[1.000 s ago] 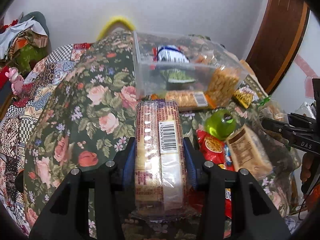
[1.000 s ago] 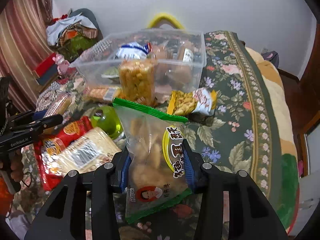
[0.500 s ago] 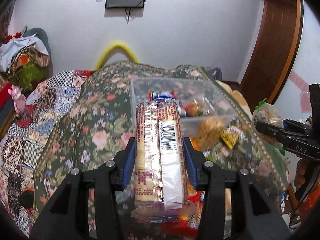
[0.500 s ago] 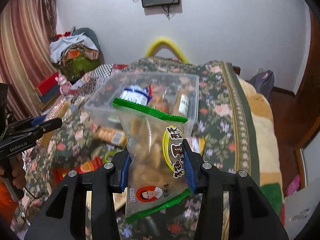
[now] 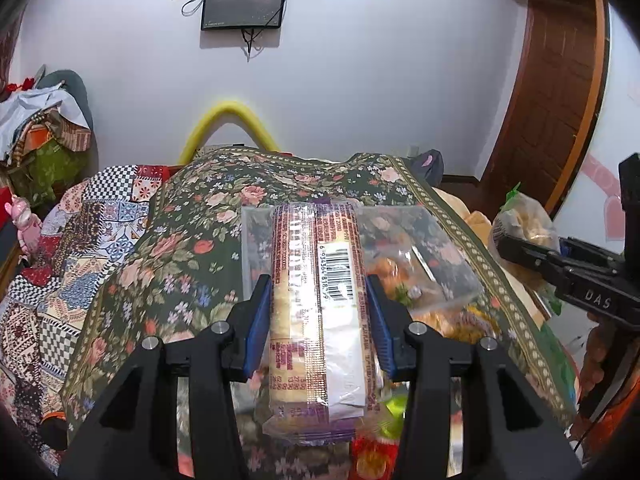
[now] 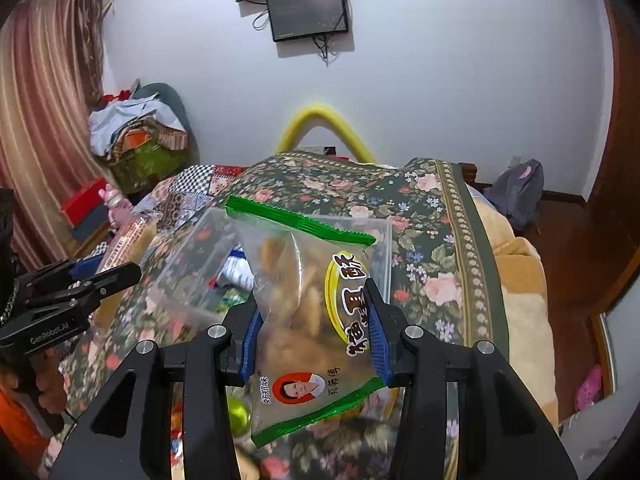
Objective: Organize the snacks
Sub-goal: 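Carry both snacks into the clear box and open both tools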
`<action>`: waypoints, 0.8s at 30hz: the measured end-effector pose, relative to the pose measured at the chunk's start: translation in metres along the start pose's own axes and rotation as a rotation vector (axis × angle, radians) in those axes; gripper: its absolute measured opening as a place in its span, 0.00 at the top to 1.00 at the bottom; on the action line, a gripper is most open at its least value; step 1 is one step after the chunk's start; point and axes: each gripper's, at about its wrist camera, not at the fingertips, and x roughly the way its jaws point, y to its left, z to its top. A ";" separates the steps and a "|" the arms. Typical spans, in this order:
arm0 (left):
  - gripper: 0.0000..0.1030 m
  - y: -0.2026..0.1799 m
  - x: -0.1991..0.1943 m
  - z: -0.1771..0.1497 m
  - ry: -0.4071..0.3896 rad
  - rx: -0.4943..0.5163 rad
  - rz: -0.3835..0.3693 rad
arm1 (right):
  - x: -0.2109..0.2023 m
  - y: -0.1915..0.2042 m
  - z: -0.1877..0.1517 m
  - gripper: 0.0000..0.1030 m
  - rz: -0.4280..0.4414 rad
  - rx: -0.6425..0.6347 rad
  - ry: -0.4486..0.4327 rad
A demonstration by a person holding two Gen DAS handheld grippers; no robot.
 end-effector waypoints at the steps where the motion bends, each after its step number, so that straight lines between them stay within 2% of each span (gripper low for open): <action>1: 0.56 0.001 0.006 0.004 0.004 -0.006 -0.003 | 0.004 -0.002 0.002 0.60 -0.005 0.005 0.001; 10: 0.56 0.010 0.057 0.020 0.043 -0.009 0.025 | 0.041 -0.014 0.021 0.60 -0.021 0.036 0.027; 21: 0.56 0.028 0.109 0.021 0.114 -0.023 0.037 | 0.096 -0.025 0.027 0.60 -0.004 0.079 0.106; 24: 0.56 0.029 0.117 0.019 0.127 -0.016 0.046 | 0.099 -0.020 0.028 0.59 -0.028 0.048 0.100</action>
